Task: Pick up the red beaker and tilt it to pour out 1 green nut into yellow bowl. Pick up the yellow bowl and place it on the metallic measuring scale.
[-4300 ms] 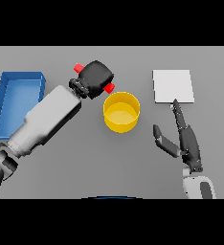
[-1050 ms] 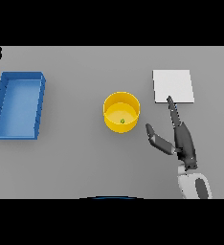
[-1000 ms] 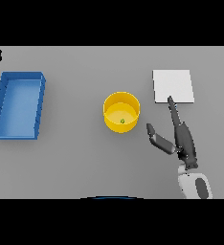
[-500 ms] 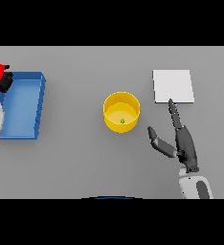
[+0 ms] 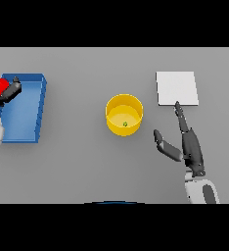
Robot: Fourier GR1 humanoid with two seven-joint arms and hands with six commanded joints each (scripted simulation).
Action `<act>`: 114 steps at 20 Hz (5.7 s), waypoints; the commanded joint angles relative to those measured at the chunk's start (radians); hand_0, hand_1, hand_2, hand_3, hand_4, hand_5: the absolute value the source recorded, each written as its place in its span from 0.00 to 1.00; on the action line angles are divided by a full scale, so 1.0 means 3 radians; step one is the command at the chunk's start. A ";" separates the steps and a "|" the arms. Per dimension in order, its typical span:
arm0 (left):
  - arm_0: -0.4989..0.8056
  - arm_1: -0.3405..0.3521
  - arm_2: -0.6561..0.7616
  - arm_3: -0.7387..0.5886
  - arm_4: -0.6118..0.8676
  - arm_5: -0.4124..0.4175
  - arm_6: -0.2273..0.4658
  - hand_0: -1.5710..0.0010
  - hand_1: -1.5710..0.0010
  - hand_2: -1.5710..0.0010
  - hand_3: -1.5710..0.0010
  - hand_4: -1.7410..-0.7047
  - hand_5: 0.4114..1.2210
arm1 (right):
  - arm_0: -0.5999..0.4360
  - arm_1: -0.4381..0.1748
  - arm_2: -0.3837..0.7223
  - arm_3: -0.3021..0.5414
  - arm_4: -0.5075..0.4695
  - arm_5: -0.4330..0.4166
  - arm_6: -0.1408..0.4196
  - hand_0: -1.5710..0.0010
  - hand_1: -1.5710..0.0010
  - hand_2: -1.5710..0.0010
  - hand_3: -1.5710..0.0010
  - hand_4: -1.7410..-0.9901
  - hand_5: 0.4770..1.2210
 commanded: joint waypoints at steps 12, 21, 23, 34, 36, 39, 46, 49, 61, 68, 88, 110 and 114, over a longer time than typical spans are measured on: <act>0.0004 0.0050 -0.0129 0.0157 -0.0045 -0.0197 -0.0215 0.93 0.95 0.94 0.95 0.93 0.30 | -0.0077 -0.0027 0.0068 -0.0037 0.0178 -0.0032 0.0250 1.00 1.00 1.00 1.00 0.96 0.22; -0.0027 0.0037 -0.0159 0.0111 -0.0050 -0.0186 -0.0290 0.99 0.99 0.99 0.99 0.97 0.33 | -0.1062 -0.0974 0.0606 0.0253 0.0966 0.0862 0.0413 1.00 1.00 1.00 1.00 0.76 0.26; -0.0037 0.0030 -0.0154 0.0146 -0.0062 -0.0157 -0.0272 0.99 1.00 1.00 1.00 0.97 0.34 | -0.1299 -0.1065 0.0764 0.0413 0.1132 0.0997 0.0337 1.00 1.00 1.00 1.00 0.72 0.27; 0.0000 0.0116 -0.0125 0.0095 -0.0038 -0.0205 -0.0269 1.00 1.00 1.00 1.00 0.96 0.36 | -0.2200 -0.1222 0.1549 0.1079 0.1849 0.1515 -0.0018 1.00 1.00 1.00 1.00 0.70 0.33; -0.0015 0.0112 -0.0118 0.0123 -0.0012 -0.0238 -0.0247 1.00 1.00 1.00 1.00 0.96 0.35 | -0.2291 -0.1157 0.1610 0.1199 0.1862 0.1581 -0.0034 1.00 1.00 1.00 1.00 0.69 0.33; 0.0057 0.0126 -0.0124 0.0078 -0.0021 -0.0219 -0.0328 1.00 1.00 1.00 1.00 0.97 0.35 | -0.2459 -0.1096 0.1709 0.1371 0.1927 0.1665 -0.0041 1.00 1.00 1.00 1.00 0.66 0.34; 0.0073 0.0146 -0.0099 0.0071 -0.0013 -0.0205 -0.0318 1.00 1.00 1.00 1.00 0.96 0.36 | -0.2679 -0.0957 0.1861 0.1697 0.2019 0.1775 -0.0046 1.00 1.00 1.00 1.00 0.64 0.35; 0.0043 0.0170 -0.0083 0.0122 -0.0006 -0.0223 -0.0326 1.00 1.00 1.00 1.00 0.96 0.35 | -0.2725 -0.0920 0.1864 0.1849 0.2003 0.1855 -0.0018 1.00 1.00 1.00 0.99 0.62 0.36; 0.0030 0.0163 -0.0097 0.0161 -0.0033 -0.0202 -0.0355 1.00 1.00 1.00 1.00 0.95 0.36 | -0.2712 -0.0891 0.1854 0.1852 0.1862 0.2135 0.0052 0.24 0.24 0.28 0.45 0.20 0.87; 0.0007 0.0166 -0.0108 0.0178 -0.0032 -0.0228 -0.0367 1.00 1.00 1.00 1.00 0.97 0.34 | -0.2703 -0.0955 0.1846 0.1822 0.1761 0.2115 -0.0013 0.05 0.05 0.18 0.12 0.04 0.97; 0.0045 0.0245 -0.0080 0.0025 -0.0021 -0.0262 -0.0331 1.00 1.00 1.00 1.00 0.96 0.37 | -0.2784 -0.1462 0.1245 0.1183 0.1536 0.2266 0.0405 0.00 0.00 0.05 0.20 0.00 1.00; 0.0065 0.0226 -0.0085 0.0009 -0.0030 -0.0273 -0.0287 1.00 1.00 1.00 1.00 0.98 0.33 | -0.3039 -0.1493 0.0783 0.3101 0.1810 0.1208 -0.0106 0.00 0.00 0.14 0.13 0.00 1.00; 0.0024 0.0233 -0.0103 0.0090 -0.0070 -0.0275 -0.0260 1.00 1.00 1.00 1.00 0.98 0.32 | -0.3036 -0.1456 0.0767 0.3100 0.1771 0.1220 -0.0110 0.07 0.00 0.15 0.08 0.00 1.00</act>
